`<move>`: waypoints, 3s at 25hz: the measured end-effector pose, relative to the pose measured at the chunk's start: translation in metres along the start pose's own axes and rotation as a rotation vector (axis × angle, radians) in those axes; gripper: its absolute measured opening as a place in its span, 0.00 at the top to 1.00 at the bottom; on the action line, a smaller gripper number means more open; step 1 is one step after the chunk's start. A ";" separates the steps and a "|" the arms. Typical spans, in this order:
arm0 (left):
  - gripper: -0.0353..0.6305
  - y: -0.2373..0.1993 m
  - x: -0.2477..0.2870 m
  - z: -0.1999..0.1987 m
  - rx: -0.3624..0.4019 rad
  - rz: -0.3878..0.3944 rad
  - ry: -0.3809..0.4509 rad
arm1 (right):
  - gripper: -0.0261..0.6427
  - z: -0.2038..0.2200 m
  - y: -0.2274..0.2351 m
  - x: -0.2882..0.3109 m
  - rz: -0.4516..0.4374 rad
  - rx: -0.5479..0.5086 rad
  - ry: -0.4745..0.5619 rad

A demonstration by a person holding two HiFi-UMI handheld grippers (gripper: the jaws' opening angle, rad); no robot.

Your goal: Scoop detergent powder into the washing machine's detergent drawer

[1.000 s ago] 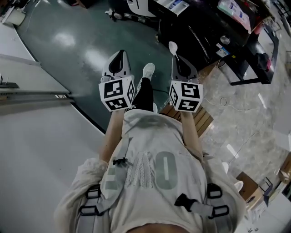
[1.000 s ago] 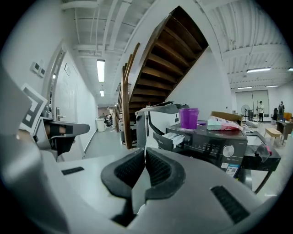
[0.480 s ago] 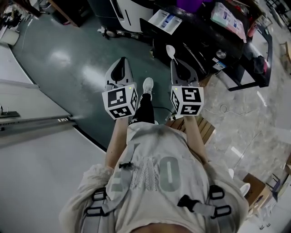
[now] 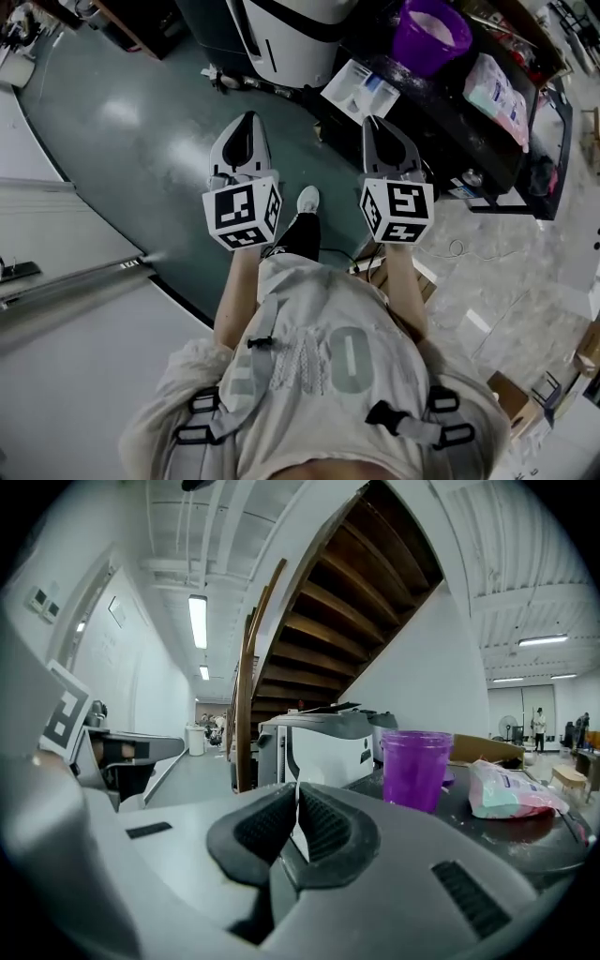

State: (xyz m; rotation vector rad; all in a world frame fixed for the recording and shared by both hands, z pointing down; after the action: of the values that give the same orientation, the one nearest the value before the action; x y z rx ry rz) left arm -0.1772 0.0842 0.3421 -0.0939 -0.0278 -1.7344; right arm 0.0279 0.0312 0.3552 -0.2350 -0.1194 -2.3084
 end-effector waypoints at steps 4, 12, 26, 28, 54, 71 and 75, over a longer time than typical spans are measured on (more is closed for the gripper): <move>0.92 -0.012 0.063 -0.015 0.017 0.022 0.006 | 0.94 -0.022 0.023 0.055 0.008 0.021 -0.009; 0.92 -0.029 0.158 -0.034 0.045 0.059 -0.010 | 0.95 -0.048 0.037 0.138 0.010 0.035 -0.001; 0.92 -0.022 0.202 -0.029 0.027 0.069 -0.032 | 0.94 -0.054 0.053 0.184 -0.035 0.015 -0.032; 0.92 -0.019 0.207 -0.029 0.027 0.059 -0.037 | 0.94 -0.055 0.058 0.189 -0.048 0.017 -0.028; 0.92 0.162 0.238 -0.064 0.074 0.416 -0.008 | 0.94 -0.070 0.173 0.075 0.224 0.087 0.107; 0.92 0.204 0.225 -0.059 0.086 0.507 -0.030 | 0.94 -0.067 0.208 0.013 0.434 0.058 0.123; 0.92 0.209 0.223 -0.060 0.089 0.517 -0.028 | 0.94 -0.066 0.210 0.008 0.445 0.059 0.123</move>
State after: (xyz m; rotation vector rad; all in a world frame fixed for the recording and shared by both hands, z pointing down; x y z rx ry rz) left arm -0.0100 -0.1743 0.2924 -0.0532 -0.0929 -1.2134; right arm 0.1683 -0.1272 0.2949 -0.0782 -0.0652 -1.8681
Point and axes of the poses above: the fingertips, and each gripper's own axes: x forward along the fingers, y to its right, z out of its underside, the point moved 5 cm from there along -x, backward along the fingers, and after that the axes turned 8 degrees about -z, right-handed, at the moved point
